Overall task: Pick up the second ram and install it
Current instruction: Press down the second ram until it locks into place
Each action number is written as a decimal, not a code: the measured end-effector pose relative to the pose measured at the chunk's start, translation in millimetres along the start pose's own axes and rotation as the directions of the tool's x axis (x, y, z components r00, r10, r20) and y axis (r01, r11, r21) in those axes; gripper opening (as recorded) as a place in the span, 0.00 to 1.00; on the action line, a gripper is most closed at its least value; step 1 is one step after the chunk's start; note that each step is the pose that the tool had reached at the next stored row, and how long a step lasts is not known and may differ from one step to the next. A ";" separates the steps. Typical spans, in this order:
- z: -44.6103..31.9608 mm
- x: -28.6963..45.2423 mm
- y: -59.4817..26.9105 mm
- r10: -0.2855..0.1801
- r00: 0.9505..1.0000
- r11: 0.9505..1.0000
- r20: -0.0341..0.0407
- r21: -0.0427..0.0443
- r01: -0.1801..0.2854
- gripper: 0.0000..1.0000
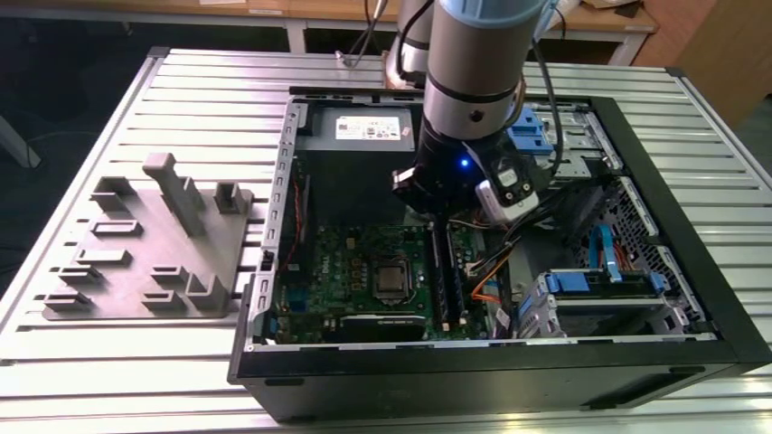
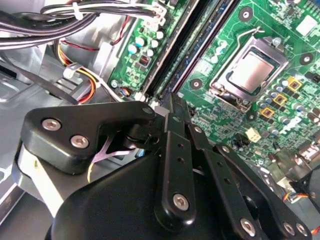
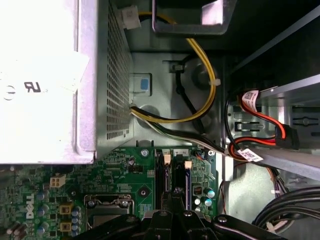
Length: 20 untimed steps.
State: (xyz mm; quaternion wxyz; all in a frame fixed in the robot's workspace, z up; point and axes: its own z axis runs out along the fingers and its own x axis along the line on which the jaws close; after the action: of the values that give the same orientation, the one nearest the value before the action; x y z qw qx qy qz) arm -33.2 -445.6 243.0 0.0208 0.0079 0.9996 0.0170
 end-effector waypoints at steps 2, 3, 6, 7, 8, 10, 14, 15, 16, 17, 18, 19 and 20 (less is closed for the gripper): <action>2.8 0.1 0.0 0.000 1.000 1.000 0.000 0.000 0.000 0.07; 3.4 0.2 0.5 0.000 1.000 1.000 0.000 0.000 0.000 0.07; 4.8 0.3 3.0 0.000 1.000 1.000 0.000 0.000 0.000 0.07; 5.4 0.3 3.8 0.000 1.000 1.000 0.000 0.000 0.000 0.07; 6.3 0.3 4.3 0.000 1.000 1.000 0.000 0.000 0.000 0.07; 8.7 0.4 4.6 0.000 1.000 1.000 0.000 0.000 0.000 0.07; 9.5 0.5 4.7 0.000 1.000 1.000 0.000 0.001 0.000 0.07; 9.6 0.5 4.7 0.000 1.000 1.000 0.000 0.001 0.000 0.07; 10.7 0.5 4.7 0.000 1.000 1.000 0.000 0.000 0.000 0.07; 12.0 0.5 4.6 0.000 1.000 1.000 0.000 0.000 0.000 0.07; 12.9 0.6 4.6 0.000 1.000 1.000 0.000 0.000 0.000 0.07; 13.5 0.7 4.6 0.000 1.000 1.000 0.000 0.000 0.000 0.07; 14.1 0.7 4.5 0.000 1.000 1.000 0.000 0.000 0.000 0.07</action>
State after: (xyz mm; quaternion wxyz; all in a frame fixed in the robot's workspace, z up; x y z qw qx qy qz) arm -33.3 -440.6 229.0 0.0208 0.0079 0.9996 0.0169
